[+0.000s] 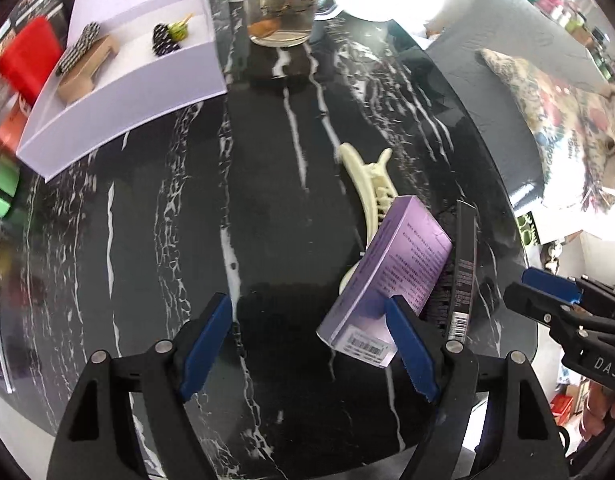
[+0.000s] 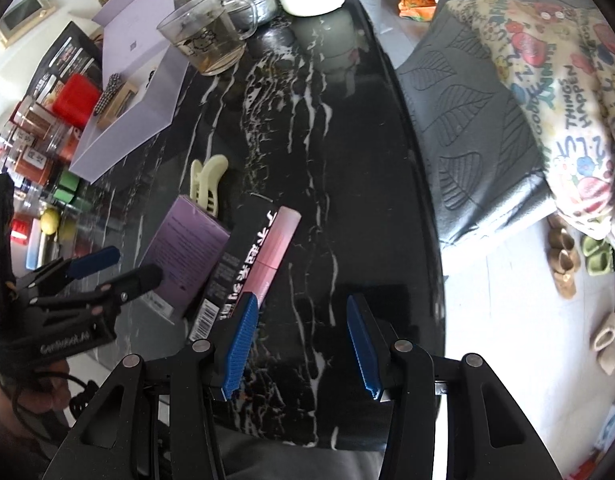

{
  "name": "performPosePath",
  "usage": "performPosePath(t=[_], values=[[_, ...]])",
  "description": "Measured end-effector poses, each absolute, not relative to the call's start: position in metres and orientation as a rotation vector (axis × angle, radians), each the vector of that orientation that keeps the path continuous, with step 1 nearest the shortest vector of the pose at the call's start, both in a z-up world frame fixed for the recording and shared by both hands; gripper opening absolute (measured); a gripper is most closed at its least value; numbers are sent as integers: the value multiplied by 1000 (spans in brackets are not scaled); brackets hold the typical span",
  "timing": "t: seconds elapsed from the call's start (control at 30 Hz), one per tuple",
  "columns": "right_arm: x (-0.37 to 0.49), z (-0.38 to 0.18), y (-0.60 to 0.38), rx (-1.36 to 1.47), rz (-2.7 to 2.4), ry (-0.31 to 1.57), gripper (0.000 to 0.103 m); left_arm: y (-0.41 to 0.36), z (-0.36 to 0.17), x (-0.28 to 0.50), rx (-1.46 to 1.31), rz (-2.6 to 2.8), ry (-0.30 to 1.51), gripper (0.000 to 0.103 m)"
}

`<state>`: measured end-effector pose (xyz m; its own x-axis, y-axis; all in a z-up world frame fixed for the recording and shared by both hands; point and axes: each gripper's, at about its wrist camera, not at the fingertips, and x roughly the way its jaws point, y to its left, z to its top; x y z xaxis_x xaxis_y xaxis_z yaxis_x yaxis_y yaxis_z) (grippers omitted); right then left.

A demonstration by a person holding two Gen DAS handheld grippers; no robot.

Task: Organize rigid objects
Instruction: 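Grasp the purple cosmetic box with the left tool while right tool approaches pink lip gloss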

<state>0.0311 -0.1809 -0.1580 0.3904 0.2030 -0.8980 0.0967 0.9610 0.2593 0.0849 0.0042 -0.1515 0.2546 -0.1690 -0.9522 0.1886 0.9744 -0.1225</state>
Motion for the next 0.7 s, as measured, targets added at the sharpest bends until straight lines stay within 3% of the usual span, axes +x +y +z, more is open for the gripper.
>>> performPosePath(t=[0.7], values=[[43, -173, -160, 262, 115, 1191, 46, -3, -125, 77, 146, -344, 1175, 79]])
